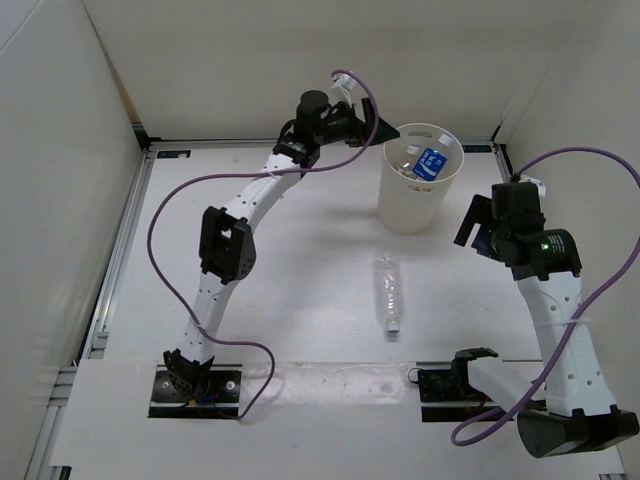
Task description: Put the plastic bottles in the bin
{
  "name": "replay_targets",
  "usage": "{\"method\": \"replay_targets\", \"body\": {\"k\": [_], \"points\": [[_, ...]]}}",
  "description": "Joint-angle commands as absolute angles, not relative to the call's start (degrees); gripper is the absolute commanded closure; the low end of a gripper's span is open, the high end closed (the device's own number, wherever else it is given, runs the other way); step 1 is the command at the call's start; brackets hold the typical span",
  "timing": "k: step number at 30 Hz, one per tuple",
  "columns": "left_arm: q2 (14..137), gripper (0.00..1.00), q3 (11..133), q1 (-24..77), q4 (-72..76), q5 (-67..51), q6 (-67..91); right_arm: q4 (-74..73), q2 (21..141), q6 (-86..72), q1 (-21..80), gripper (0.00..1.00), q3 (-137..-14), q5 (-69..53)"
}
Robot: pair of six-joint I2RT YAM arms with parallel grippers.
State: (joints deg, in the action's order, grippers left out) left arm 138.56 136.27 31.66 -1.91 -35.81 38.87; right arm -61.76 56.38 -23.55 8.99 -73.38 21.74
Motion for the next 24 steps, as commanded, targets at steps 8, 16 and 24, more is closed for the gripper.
{"method": "replay_targets", "body": {"k": [8,16,24], "points": [[106.47,0.00,104.99,15.31,-14.65,-19.89,25.85,-56.25,63.09,-22.76,12.30,0.10,-67.86,3.79],[94.93,0.00,83.88,8.00,-20.83,-13.97,22.15,-43.62,70.04,-25.13,22.14,0.10,-60.92,0.79],[90.09,0.00,74.28,3.26,-22.59,-13.45,20.83,-42.44,85.23,-25.66,30.68,0.10,-65.03,0.63]]}}
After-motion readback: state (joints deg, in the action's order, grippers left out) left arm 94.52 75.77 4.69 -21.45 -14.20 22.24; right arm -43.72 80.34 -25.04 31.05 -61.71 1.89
